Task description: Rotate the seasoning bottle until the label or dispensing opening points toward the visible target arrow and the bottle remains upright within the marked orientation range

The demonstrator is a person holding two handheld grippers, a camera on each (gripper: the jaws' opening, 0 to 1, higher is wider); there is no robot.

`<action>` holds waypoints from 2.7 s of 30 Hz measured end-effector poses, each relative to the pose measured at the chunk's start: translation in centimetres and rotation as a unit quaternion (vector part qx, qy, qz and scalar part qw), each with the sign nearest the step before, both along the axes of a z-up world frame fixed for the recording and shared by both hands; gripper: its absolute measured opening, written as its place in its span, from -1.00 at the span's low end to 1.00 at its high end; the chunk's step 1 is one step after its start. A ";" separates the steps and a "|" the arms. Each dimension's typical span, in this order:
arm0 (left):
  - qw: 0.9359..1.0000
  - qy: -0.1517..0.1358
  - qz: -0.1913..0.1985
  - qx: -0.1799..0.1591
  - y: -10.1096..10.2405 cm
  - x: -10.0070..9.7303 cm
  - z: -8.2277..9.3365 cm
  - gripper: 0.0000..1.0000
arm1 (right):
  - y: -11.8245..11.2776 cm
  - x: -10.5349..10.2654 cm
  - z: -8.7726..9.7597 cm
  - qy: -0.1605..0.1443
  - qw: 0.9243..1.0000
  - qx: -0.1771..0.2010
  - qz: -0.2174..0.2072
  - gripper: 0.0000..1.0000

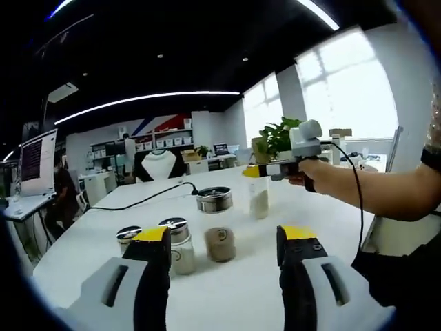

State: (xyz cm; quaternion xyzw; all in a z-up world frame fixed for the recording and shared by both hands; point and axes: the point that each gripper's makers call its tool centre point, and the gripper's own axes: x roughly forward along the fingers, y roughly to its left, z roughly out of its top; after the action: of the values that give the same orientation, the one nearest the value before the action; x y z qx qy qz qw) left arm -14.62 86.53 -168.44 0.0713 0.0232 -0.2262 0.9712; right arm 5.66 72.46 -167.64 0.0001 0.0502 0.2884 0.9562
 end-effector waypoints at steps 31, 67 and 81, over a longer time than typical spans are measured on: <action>0.981 0.054 -0.185 0.008 -11.4 2.4 0.0 0.01 | 7.4 -19.4 6.0 0.024 0.964 0.074 0.253 -0.24; 0.995 0.025 -0.090 -0.029 -9.7 3.4 2.0 -0.02 | 7.9 -19.3 7.8 -0.080 0.978 0.070 0.181 -0.27; 0.984 0.022 -0.167 -0.056 -11.5 2.0 3.5 -0.02 | 7.1 -20.8 8.6 -0.077 0.943 0.080 0.314 -0.27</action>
State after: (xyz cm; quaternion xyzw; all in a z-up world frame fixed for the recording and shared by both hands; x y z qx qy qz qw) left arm -12.61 75.07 -164.92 0.0143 0.0199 -0.3874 0.9216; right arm -15.13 79.58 -159.08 0.0387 -0.0492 0.5763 0.8149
